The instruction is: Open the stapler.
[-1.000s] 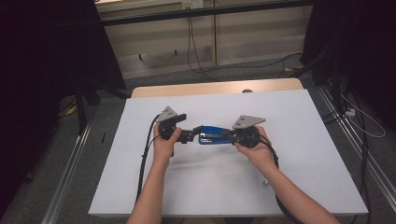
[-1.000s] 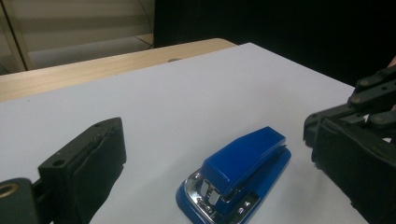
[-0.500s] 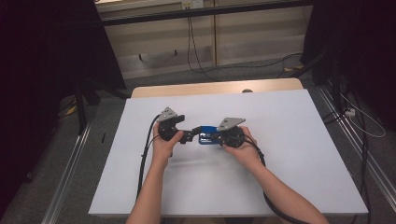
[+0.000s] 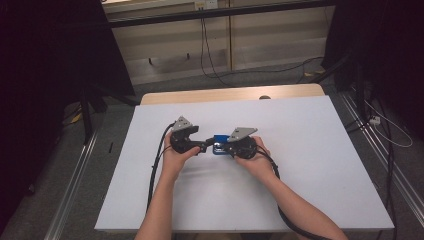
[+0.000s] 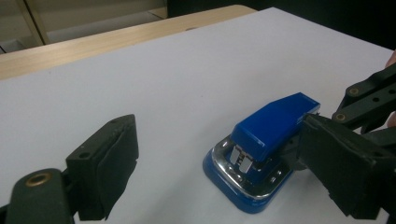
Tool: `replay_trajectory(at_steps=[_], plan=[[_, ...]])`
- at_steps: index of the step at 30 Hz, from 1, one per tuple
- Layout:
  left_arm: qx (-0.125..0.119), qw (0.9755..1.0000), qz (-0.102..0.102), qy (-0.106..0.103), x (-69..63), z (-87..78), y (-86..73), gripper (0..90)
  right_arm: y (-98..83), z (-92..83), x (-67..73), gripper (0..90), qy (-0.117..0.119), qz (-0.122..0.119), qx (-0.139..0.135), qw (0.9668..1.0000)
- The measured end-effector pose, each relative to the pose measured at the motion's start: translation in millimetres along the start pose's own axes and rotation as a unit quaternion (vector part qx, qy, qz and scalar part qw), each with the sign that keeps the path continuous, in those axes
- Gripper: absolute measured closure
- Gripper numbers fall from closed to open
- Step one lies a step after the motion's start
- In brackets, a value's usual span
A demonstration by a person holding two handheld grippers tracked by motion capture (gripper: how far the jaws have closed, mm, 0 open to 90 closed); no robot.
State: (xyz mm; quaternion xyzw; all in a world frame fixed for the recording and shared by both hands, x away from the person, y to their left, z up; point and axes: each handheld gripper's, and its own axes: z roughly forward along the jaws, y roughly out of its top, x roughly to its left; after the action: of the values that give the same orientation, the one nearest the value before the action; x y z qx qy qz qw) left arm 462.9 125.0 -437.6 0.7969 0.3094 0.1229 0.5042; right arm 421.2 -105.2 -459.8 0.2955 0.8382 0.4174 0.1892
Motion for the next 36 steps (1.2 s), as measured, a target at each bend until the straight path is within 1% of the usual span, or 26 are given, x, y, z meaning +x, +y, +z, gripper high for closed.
replay_trajectory(at_steps=[2,4,5,7,9,11,13,15,17,20,22,23,26,31,34,36], plan=[[0.01,0.9999,0.005,0.003,0.0,-1.0,-0.1,23.1,-0.4,0.0,-0.3,90.0,0.001,0.004,0.0,1.0],[0.015,0.9999,0.006,0.0,-0.2,-1.7,-0.9,31.4,0.0,0.1,-0.9,90.0,0.003,0.006,0.001,1.0],[0.026,0.9996,0.013,-0.002,0.1,-2.5,-1.3,34.5,0.1,0.2,-0.7,90.0,0.003,0.004,0.002,1.0],[0.038,0.9991,0.016,-0.005,-0.2,-3.7,-2.4,46.0,0.3,0.1,-0.4,90.0,0.002,0.006,0.003,1.0],[0.048,0.9986,0.019,-0.014,-0.4,-3.1,-4.0,61.4,0.2,0.1,-1.2,90.0,0.006,0.016,0.003,0.9999],[0.057,0.998,0.021,-0.017,-1.3,-1.2,-5.8,72.8,0.5,0.2,-1.8,90.0,0.008,0.021,0.004,0.9997],[0.065,0.9974,0.02,-0.023,-1.8,2.5,-7.8,80.8,0.8,0.2,-1.2,90.0,0.007,0.02,0.006,0.9998],[0.067,0.9972,0.013,-0.031,-2.6,6.6,-9.7,87.1,1.0,0.2,-0.7,90.0,0.005,0.019,0.007,0.9998],[0.067,0.9971,0.008,-0.035,-2.8,9.4,-10.5,89.7,1.2,0.3,-0.9,90.0,0.006,0.019,0.007,0.9998],[0.064,0.9971,0.002,-0.039,-3.2,12.4,-11.2,90.0,1.3,0.4,-1.4,90.0,0.008,0.023,0.007,0.9997],[0.066,0.9969,0.004,-0.041,-3.3,14.6,-11.6,90.0,1.3,0.4,-1.3,90.0,0.008,0.022,0.007,0.9997],[0.065,0.997,0.001,-0.042,-3.5,15.8,-12.1,90.0,1.2,0.4,-1.3,90.0,0.008,0.022,0.007,0.9997],[0.074,0.9963,0.004,-0.044,-3.3,18.0,-13.0,90.0,0.8,0.5,-1.3,90.0,0.008,0.024,0.005,0.9997],[0.07,0.9965,0.0,-0.046,-2.7,18.4,-12.8,90.0,0.5,0.7,-1.4,90.0,0.01,0.028,0.004,0.9996],[0.072,0.9963,0.003,-0.046,-2.5,18.0,-11.9,90.0,0.4,1.2,-1.2,90.0,0.01,0.029,0.002,0.9995],[0.066,0.9967,0.0,-0.048,-2.2,17.5,-11.5,90.0,0.6,1.5,-0.8,90.0,0.009,0.03,0.002,0.9995]])
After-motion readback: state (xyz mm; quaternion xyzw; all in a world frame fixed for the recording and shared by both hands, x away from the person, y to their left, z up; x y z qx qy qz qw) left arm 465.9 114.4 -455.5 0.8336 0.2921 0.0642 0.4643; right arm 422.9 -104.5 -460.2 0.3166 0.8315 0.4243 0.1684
